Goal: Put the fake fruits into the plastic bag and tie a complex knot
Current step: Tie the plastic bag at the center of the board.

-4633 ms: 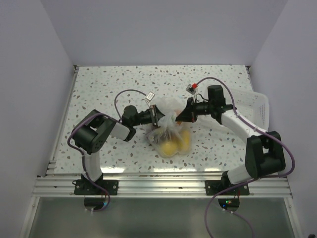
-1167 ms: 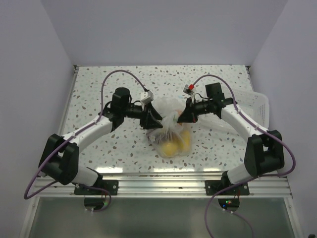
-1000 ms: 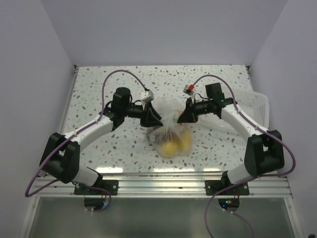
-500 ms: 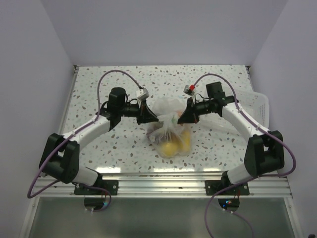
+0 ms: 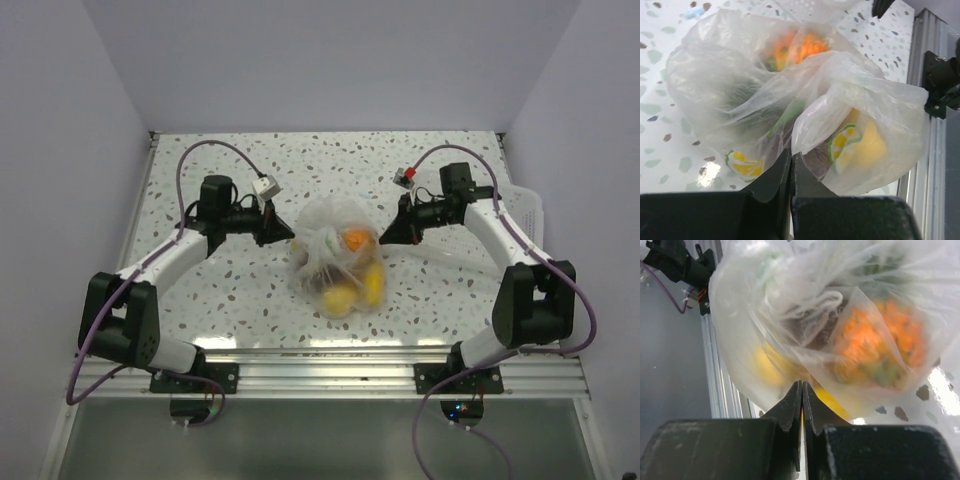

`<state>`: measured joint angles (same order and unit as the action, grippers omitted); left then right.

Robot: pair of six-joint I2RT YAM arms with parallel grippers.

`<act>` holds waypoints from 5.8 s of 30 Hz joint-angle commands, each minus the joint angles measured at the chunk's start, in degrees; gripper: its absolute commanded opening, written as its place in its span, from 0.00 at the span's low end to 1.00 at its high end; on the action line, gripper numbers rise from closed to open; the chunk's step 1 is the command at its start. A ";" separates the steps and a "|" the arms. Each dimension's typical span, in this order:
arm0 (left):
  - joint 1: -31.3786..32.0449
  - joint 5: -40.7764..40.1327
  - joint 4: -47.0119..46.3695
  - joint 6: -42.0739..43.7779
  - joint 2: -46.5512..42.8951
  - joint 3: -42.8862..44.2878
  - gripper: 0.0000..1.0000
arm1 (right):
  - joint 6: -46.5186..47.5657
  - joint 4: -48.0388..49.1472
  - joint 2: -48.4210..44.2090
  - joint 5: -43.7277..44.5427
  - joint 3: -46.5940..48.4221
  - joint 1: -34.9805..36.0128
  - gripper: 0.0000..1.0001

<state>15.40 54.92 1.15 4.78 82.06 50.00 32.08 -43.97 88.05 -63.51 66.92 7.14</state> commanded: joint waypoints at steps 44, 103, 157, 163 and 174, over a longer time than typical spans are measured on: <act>2.88 3.88 -14.50 -7.32 2.49 -2.80 0.00 | -16.25 20.58 1.34 8.93 -4.16 13.25 0.60; 0.42 2.30 -21.54 -14.97 -5.23 7.12 0.00 | -19.24 7.93 0.72 5.48 15.07 5.07 0.94; 1.13 -25.49 0.44 -18.58 -26.06 15.12 0.00 | -57.79 25.99 -9.39 5.76 8.83 4.48 0.00; 1.13 -19.32 0.69 -16.91 -25.29 17.06 0.00 | -47.45 20.39 -4.38 9.01 19.83 3.41 0.00; 4.11 -8.34 -4.48 -15.14 -16.23 13.99 0.00 | -50.62 30.43 -1.83 16.83 14.65 11.14 0.00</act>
<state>19.18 41.45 1.65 -10.33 65.14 64.36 -18.98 -18.22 87.37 -49.34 82.50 16.29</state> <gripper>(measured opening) 0.022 0.011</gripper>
